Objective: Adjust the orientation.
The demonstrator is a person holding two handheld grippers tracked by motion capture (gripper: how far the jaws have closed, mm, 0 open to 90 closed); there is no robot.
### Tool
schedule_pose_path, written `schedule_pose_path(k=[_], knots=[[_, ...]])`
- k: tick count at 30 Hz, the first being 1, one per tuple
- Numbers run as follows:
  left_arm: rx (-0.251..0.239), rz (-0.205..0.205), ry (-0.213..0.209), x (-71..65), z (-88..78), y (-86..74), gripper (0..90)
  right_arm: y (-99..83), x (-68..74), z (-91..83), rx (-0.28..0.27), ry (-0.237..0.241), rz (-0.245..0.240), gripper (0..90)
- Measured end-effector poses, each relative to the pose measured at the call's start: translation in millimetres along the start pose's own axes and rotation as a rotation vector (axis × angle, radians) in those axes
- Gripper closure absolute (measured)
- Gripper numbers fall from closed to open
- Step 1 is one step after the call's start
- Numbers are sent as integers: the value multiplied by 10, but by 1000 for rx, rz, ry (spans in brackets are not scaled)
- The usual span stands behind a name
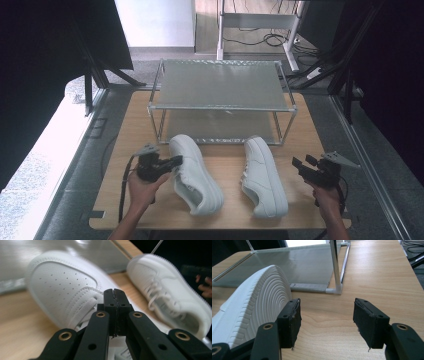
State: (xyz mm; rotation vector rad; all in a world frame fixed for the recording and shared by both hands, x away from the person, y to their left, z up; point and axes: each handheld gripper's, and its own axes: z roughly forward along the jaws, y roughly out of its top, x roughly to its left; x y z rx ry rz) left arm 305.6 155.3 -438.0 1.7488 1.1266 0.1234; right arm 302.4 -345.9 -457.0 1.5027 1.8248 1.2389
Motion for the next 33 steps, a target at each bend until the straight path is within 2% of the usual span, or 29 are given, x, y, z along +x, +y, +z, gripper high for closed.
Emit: schedule_pose_path(k=[1, 3, 4, 7, 10, 14, 15, 16, 17, 18, 19, 20, 24, 25, 27, 29, 33], knots=[[36, 11, -5, -46, 214, 112, 900, -7, -1, 11, 4, 0, 4, 396], [82, 31, -6, -73, 426, 177, 900, -19, 1, 19, 8, 0, 0, 396], [82, 31, -6, -73, 426, 177, 900, -19, 1, 19, 8, 0, 0, 396], [112, 22, -17, -89, 620, 234, 900, -31, 7, 30, 13, 2, -3, 395], [105, 32, -27, -143, 597, 271, 900, -39, 20, 41, 18, 3, -19, 394], [83, 54, -41, -214, 484, 288, 900, -30, 5, 23, 11, 0, -11, 394], [74, 64, -60, -279, 416, 288, 900, -26, -6, 4, 6, -3, -7, 394], [74, 64, -60, -279, 416, 288, 900, -26, -6, 4, 6, -3, -7, 394], [72, 74, -79, -354, 383, 274, 900, -27, -12, -9, 6, -5, -6, 394], [72, 74, -79, -354, 383, 274, 900, -27, -12, -9, 6, -5, -6, 394], [79, 88, -99, -439, 393, 250, 900, -33, -14, -6, 7, -9, -4, 395], [79, 88, -99, -439, 393, 250, 900, -33, -14, -6, 7, -9, -4, 395], [125, 130, -130, -632, 488, 174, 900, -43, -1, 11, 18, -7, -12, 394], [148, 152, -130, -717, 538, 128, 900, -50, 7, 22, 20, -6, -13, 394], [159, 161, -128, -749, 557, 103, 900, -53, 7, 25, 22, -7, -14, 394], [197, 181, -114, -801, 599, 10, 900, -60, 6, 24, 26, -6, -16, 394], [224, 180, -96, -776, 620, -79, 900, -62, 4, 22, 25, -8, -15, 393]])
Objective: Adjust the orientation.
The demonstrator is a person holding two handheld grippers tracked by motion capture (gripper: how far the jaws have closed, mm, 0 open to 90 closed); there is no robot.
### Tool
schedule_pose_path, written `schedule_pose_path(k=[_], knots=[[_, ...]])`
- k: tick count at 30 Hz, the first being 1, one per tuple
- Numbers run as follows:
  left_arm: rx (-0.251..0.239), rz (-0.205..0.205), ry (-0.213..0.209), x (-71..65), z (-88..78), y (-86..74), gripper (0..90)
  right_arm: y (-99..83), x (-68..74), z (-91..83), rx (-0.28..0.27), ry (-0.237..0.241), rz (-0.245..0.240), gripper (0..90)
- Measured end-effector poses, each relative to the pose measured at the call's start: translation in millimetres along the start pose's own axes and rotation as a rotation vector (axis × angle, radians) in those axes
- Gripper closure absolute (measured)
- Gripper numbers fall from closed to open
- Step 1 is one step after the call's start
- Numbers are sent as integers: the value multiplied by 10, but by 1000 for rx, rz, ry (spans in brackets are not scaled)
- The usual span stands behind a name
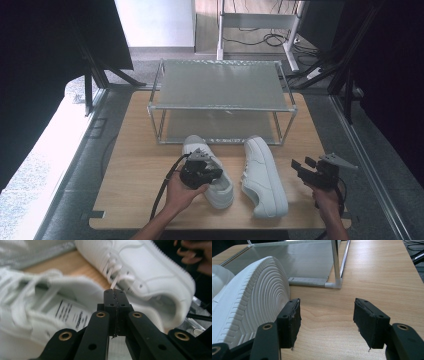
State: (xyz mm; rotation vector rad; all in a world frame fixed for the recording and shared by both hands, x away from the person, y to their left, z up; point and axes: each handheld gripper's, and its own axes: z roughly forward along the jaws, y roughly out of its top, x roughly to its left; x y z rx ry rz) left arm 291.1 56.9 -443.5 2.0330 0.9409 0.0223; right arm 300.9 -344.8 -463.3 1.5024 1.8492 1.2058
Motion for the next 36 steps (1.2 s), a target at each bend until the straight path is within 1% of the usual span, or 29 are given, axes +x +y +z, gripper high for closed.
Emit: schedule_pose_path(k=[1, 2, 3, 4, 7, 11, 13, 14, 15, 17, 19, 20, 22, 24, 25, 26, 29, 30, 32, 33, 34, 35, 36], knots=[[20, -12, 3, 31, 29, -60, 900, 1, 0, -1, 2, 0, 1, 393], [31, -14, 9, 47, 48, -90, 900, 0, 2, 1, 3, 0, 1, 392], [40, -21, 5, 65, 67, -119, 900, 1, 3, 2, 7, 1, 0, 392], [35, -36, -12, 81, 70, -138, 900, -2, 6, 10, 6, 0, 0, 391], [35, -38, -7, 84, 43, -148, 900, -9, 14, 23, 13, 0, -2, 390], [36, -44, -10, 95, 1, -175, 900, -13, 20, 21, 16, 0, -5, 389], [36, -44, -6, 106, -36, -208, 900, -15, 15, 17, 21, 1, -6, 388], [33, -51, -8, 125, -83, -246, 900, -20, 11, 23, 19, 0, -4, 388], [33, -51, -8, 125, -83, -246, 900, -20, 10, 24, 19, 0, -4, 387], [27, -55, -9, 147, -164, -304, 900, -19, 11, 23, 19, 0, -4, 387], [28, -57, -10, 156, -192, -323, 900, -16, 11, 17, 21, 0, -5, 388], [32, -56, -6, 172, -248, -357, 900, -12, 11, 12, 14, -1, -4, 388], [33, -59, -4, 185, -275, -374, 900, -9, 10, 8, 14, -1, -1, 387], [32, -73, 11, 247, -378, -436, 900, -5, 1, 0, 11, -3, 2, 388], [32, -73, 11, 247, -378, -436, 900, -5, 1, 0, 11, -3, 2, 388], [26, -87, 12, 303, -452, -486, 900, -5, -4, -2, 9, -5, 2, 387], [23, -92, 15, 342, -511, -529, 900, -4, -5, -1, 12, -3, 1, 388], [20, -99, 24, 369, -557, -557, 900, -3, -3, 1, 13, -3, 0, 388], [16, -106, 18, 381, -576, -565, 900, -3, 2, 4, 11, -3, 1, 388], [11, -108, 9, 384, -588, -571, 900, -2, 11, 4, 11, -3, 0, 388], [0, -100, 2, 372, -596, -573, 900, -2, 11, 4, 11, -3, 0, 388], [-30, -73, -7, 339, -630, -558, 883, 2, 21, 3, 8, -1, -2, 388], [-50, -68, -20, 325, -660, -540, 850, 6, 25, -2, 7, -1, -4, 389]])
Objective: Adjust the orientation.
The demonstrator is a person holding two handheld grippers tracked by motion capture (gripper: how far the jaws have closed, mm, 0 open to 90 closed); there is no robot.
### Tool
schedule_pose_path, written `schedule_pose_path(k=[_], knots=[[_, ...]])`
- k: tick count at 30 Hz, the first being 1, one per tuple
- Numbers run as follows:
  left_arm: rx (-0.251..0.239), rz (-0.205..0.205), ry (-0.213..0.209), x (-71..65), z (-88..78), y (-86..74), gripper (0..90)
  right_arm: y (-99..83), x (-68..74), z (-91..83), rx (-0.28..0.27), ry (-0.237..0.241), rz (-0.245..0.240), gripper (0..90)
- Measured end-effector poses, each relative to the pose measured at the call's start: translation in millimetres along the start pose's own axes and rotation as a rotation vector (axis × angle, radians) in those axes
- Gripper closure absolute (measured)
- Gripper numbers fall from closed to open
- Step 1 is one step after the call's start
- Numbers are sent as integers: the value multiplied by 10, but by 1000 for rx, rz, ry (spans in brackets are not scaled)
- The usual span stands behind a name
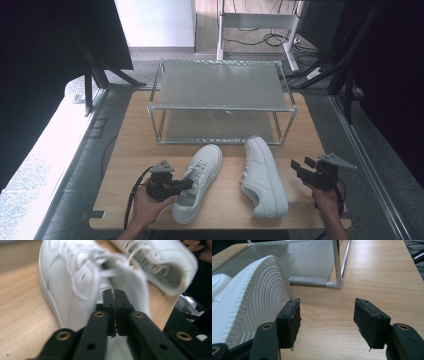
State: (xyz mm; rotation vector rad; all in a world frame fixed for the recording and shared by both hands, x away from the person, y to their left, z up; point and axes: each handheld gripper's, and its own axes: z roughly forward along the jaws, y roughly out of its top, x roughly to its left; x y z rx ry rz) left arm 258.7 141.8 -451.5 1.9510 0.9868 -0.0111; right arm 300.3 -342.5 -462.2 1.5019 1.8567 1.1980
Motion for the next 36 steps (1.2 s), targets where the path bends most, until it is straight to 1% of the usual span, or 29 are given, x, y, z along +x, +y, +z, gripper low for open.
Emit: schedule_pose_path(k=[1, 2, 3, 4, 5, 7, 8, 9, 10, 12, 13, 14, 16, 18, 20, 21, 22, 23, 24, 27, 29, 30, 31, 33, 35, 36], knots=[[-23, 6, -11, -14, -36, 25, 825, 3, 7, -1, -8, -1, 1, 390], [-23, 6, -11, -14, -36, 25, 800, 10, 10, -8, -7, 1, -2, 390], [-84, 22, -22, -28, -116, 96, 765, 14, 17, -9, -14, 2, -1, 392], [-84, 22, -22, -28, -116, 96, 723, 19, 23, -14, -18, 3, -1, 394], [-150, 31, -22, -20, -183, 183, 696, 24, 28, -20, -17, 5, -4, 398], [-196, 43, 5, 0, -215, 279, 625, 36, 43, -30, -20, 15, -5, 403], [-196, 43, 5, 0, -215, 279, 582, 36, 43, -30, -20, 15, -5, 403], [-212, 38, 13, 20, -219, 327, 582, 41, 54, -36, -23, 19, -11, 404], [-240, 25, 36, 59, -216, 406, 519, 58, 82, -52, -32, 25, -22, 412], [-243, 23, 66, 85, -210, 452, 476, 82, 115, -82, -36, 36, -39, 438], [-243, 23, 66, 85, -210, 452, 462, 82, 115, -82, -36, 36, -39, 438], [-241, 15, 75, 106, -201, 457, 462, 95, 130, -100, -38, 43, -50, 455], [-234, 8, 87, 141, -187, 418, 431, 136, 184, -160, -40, 75, -72, 539], [-230, -2, 91, 167, -187, 371, 422, 166, 251, -203, -36, 96, -97, 587], [-226, -10, 101, 190, -189, 322, 416, 198, 357, -238, -32, 122, -136, 657], [-226, -10, 101, 190, -189, 322, 413, 214, 422, -250, -27, 137, -157, 698], [-216, -18, 104, 219, -189, 274, 411, 227, 491, -257, -19, 159, -183, 736], [-216, -18, 104, 219, -189, 274, 410, 227, 491, -257, -19, 159, -183, 736], [-204, -26, 103, 250, -186, 230, 409, 244, 653, -256, 10, 199, -243, 792], [-196, -36, 105, 282, -183, 196, 402, 238, 915, -215, 51, 243, -331, 847], [-195, -59, 104, 328, -186, 167, 398, 210, 1075, -169, 81, 262, -380, 872], [-194, -65, 105, 338, -188, 164, 397, 189, 1146, -145, 106, 268, -400, 880], [-194, -65, 105, 338, -188, 164, 397, 189, 1146, -145, 106, 268, -400, 880], [-195, -71, 103, 353, -197, 161, 397, 138, 1258, -92, 149, 267, -452, 899], [-196, -77, 99, 358, -210, 157, 397, 73, 1336, -27, 189, 247, -498, 900], [-195, -77, 99, 357, -211, 155, 397, 68, 1333, -19, 191, 253, -485, 900]])
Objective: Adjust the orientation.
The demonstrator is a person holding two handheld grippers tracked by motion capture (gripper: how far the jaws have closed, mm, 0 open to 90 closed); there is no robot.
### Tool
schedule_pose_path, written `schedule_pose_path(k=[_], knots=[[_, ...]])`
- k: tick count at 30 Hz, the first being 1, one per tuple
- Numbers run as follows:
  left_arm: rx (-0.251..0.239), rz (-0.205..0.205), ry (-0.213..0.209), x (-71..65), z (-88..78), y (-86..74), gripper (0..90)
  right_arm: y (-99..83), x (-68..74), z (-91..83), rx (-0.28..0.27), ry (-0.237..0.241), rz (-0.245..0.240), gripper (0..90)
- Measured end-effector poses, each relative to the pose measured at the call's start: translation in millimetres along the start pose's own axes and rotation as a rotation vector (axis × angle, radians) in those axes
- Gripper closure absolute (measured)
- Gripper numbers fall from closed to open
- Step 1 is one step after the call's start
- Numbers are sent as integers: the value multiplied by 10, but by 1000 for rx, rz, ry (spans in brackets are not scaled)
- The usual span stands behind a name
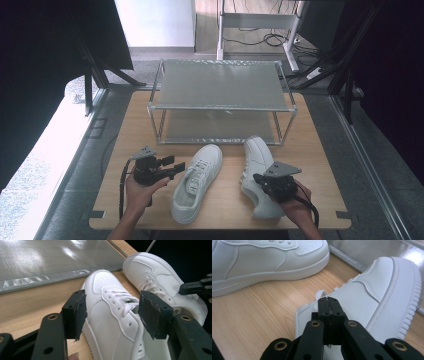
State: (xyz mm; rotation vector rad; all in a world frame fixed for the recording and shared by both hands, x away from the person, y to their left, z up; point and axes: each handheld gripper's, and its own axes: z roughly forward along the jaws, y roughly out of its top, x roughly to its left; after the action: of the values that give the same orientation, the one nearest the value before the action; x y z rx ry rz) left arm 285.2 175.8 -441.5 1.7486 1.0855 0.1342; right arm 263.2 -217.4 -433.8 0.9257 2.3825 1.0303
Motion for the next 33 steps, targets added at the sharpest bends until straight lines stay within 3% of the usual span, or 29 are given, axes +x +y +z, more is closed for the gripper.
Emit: schedule_pose_path(k=[8, 14, 23, 31, 33], knots=[[9, -16, -3, 20, -21, -19, 397, -56, -80, -37, -15, 8, 50, 900], [5, -30, -3, 49, -41, -20, 397, -115, -187, -120, -29, -23, 90, 900], [9, -33, -4, 55, -56, -21, 397, -149, -270, -190, -31, -53, 106, 900], [7, -40, -7, 59, -58, -18, 397, -275, -533, -365, -42, -134, 156, 900], [8, -42, -8, 60, -60, -14, 397, -386, -719, -409, -36, -150, 188, 900]])
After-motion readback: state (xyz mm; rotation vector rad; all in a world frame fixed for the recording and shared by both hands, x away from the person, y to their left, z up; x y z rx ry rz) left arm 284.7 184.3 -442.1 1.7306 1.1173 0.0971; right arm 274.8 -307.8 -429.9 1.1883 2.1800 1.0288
